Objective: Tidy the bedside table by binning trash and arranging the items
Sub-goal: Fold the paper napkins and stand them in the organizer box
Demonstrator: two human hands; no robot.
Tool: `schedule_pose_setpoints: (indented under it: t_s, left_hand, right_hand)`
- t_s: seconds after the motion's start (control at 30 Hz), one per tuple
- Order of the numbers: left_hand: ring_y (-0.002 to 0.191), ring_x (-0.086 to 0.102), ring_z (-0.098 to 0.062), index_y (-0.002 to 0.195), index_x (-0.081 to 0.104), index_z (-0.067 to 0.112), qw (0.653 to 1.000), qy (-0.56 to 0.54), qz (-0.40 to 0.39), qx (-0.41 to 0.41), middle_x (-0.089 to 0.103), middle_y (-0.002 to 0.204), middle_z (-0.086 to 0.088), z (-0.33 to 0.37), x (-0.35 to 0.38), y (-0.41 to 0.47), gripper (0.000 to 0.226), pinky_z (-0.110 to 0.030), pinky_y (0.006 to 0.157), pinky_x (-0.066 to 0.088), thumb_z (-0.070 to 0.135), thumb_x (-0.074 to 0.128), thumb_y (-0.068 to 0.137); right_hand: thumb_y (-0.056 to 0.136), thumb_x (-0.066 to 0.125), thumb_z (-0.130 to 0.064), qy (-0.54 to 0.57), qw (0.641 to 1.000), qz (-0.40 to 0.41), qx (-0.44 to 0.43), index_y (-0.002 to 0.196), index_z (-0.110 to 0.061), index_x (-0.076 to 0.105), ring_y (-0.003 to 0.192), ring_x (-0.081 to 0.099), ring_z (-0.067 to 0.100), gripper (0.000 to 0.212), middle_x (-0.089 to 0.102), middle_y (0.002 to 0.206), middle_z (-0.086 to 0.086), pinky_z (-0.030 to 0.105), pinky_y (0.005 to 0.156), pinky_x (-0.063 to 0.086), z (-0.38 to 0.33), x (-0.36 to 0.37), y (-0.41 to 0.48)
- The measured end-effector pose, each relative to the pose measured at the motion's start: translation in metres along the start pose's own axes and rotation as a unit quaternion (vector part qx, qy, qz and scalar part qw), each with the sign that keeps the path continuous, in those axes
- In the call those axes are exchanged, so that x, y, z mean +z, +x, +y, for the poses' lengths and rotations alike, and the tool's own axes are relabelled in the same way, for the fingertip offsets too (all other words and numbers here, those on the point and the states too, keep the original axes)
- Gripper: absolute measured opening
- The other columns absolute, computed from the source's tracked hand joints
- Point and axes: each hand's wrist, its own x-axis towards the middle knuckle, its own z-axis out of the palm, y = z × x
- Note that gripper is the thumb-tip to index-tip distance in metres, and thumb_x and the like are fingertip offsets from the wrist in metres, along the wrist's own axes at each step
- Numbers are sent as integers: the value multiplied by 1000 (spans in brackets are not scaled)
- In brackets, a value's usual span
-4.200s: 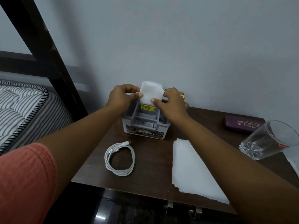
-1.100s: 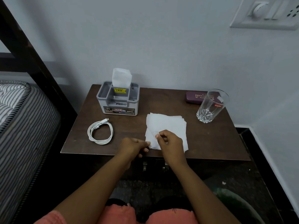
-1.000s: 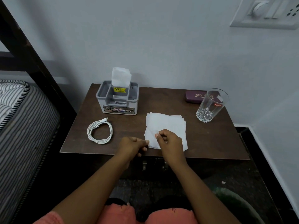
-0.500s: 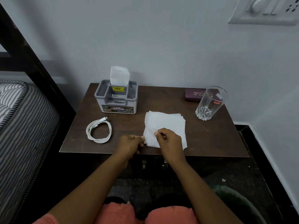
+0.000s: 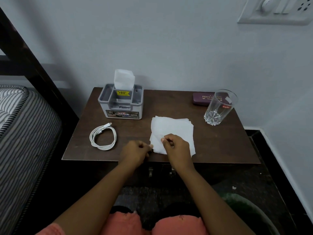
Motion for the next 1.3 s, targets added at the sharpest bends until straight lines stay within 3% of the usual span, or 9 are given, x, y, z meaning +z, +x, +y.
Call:
schedule_pose_setpoints:
  t_s: [0.13, 0.2, 0.3, 0.37, 0.63, 0.77, 0.97, 1.2, 1.3]
  left_hand:
    - [42, 42, -10, 67, 62, 18, 999, -48, -10, 10, 55, 58, -1, 1, 3, -4, 24, -12, 35, 35, 26, 61, 89]
    - [42, 40, -10, 71, 63, 14, 997, -71, -8, 7, 54, 59, -2, 2, 3, -6, 22, -10, 33, 33, 23, 59, 90]
    - [40, 40, -8, 76, 64, 11, 995, -98, -10, 0, 52, 60, -3, 3, 3, -7, 20, -9, 33, 32, 22, 58, 91]
    - [38, 41, -6, 74, 64, 11, 994, -106, -11, 1, 52, 59, -3, 3, 3, -8, 20, -10, 33, 33, 21, 58, 91]
    - [40, 38, -10, 69, 61, 13, 994, -110, -6, 12, 51, 58, -4, 2, 4, -8, 24, -11, 32, 31, 19, 57, 92]
    - [34, 38, -5, 71, 62, 12, 994, -111, -5, 13, 51, 59, -4, 2, 4, -9, 22, -11, 32, 31, 20, 58, 91]
    - [42, 38, -13, 69, 62, 16, 995, -102, -12, 9, 53, 60, -3, 1, 3, -9, 24, -11, 33, 33, 23, 58, 91]
    - [42, 42, -13, 71, 61, 14, 998, -69, -6, -11, 55, 61, -3, 0, 2, -9, 22, -14, 33, 32, 25, 59, 90]
    - [47, 44, -13, 70, 56, 14, 996, -79, 43, -9, 55, 63, -3, 4, -1, -8, 26, -21, 44, 36, 28, 58, 91]
  right_hand:
    - [93, 51, -11, 6, 1000, -15, -17, 111, -16, 53, 88, 57, 13, 19, 61, 96, 0, 23, 76, 46, -2, -2, -2]
    - [92, 45, -4, -27, 998, -37, -51, 106, -19, 46, 85, 54, 14, 20, 54, 95, -4, 23, 72, 41, -4, -4, -3]
    - [91, 42, -3, -75, 989, -50, -114, 96, -16, 53, 81, 52, 15, 18, 55, 95, 2, 29, 70, 44, -4, -4, -4]
    - [91, 47, -7, -66, 988, -60, -124, 95, -14, 62, 86, 57, 13, 17, 58, 101, 2, 29, 78, 50, -2, -2, -5]
    - [85, 64, -20, -64, 989, -72, -109, 92, -14, 69, 89, 60, 15, 10, 62, 99, 3, 33, 82, 53, -3, 0, -3]
    - [86, 63, -15, -55, 992, -55, -97, 87, -12, 72, 86, 60, 13, 9, 65, 96, 4, 25, 82, 52, -2, 0, -2]
    - [87, 61, -17, -5, 998, -29, -58, 86, -13, 70, 84, 60, 11, 10, 68, 90, 2, 23, 79, 50, 5, 3, 2]
    - [88, 58, -17, 59, 998, -28, 9, 81, -13, 67, 81, 60, 7, 12, 68, 86, -4, 10, 72, 43, 5, 1, 4]
    - [89, 57, -14, 107, 993, -20, 41, 82, -12, 67, 79, 60, 10, 13, 67, 85, -3, 18, 75, 48, 6, -2, 5]
